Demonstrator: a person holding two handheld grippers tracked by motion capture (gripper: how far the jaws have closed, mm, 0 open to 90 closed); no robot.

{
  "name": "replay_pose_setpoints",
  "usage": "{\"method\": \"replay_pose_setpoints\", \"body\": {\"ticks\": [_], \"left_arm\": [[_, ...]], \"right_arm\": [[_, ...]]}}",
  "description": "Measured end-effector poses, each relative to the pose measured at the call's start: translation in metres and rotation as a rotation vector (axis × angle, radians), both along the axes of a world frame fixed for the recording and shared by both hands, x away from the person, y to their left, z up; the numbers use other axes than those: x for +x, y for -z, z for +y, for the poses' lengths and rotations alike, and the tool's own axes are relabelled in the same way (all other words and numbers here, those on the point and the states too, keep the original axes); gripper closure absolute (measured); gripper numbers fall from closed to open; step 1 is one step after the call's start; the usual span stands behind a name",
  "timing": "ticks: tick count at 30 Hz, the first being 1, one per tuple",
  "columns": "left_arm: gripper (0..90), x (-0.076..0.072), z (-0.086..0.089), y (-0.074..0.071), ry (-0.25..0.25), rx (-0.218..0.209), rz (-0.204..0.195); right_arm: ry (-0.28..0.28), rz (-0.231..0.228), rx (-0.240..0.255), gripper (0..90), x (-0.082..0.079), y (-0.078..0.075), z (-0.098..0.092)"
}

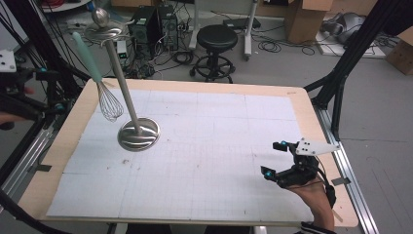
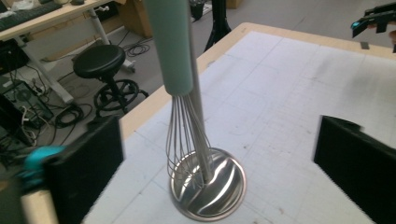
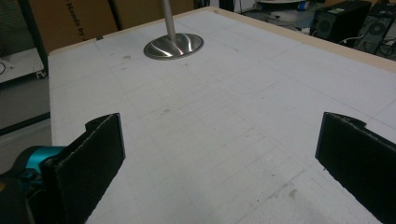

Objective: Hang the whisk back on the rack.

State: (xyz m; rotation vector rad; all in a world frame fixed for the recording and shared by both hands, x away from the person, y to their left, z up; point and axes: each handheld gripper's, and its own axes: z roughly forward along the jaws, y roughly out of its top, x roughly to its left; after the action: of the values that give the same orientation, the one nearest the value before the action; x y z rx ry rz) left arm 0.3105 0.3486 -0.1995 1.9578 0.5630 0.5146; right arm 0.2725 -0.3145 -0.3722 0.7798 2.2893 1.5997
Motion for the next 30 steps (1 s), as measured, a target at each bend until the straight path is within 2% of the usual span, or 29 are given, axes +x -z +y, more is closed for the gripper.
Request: {"method": "replay_pose_setpoints", "body": {"ticks": [2,4,15,21,30], "left_arm": [[1.7,-0.005,0.001,0.005,-0.014,-0.001,-0.004],[1.7,-0.012,0.002,0.012,-0.013,-0.031,-0.004],[1.7,-0.036,0.0,0.045,-0.005,-0.043,-0.024],[1.7,-0.043,-0.013,0.059,0.029,-0.03,-0.022],[1.7,-0.048,-0.036,0.079,0.065,-0.058,-0.021]], "right_arm": [[0.002,-0.004,0.0,0.4,0.0,0.0,-0.001],[0.002,-0.006,0.002,0.4,-0.001,-0.001,-0.001],[0.001,-0.011,0.0,0.4,0.0,-0.003,0.004],[0.0,-0.007,-0.001,0.4,-0.001,-0.003,0.006],[0.005,-0.012,0.004,0.4,-0.001,-0.003,0.005]]}}
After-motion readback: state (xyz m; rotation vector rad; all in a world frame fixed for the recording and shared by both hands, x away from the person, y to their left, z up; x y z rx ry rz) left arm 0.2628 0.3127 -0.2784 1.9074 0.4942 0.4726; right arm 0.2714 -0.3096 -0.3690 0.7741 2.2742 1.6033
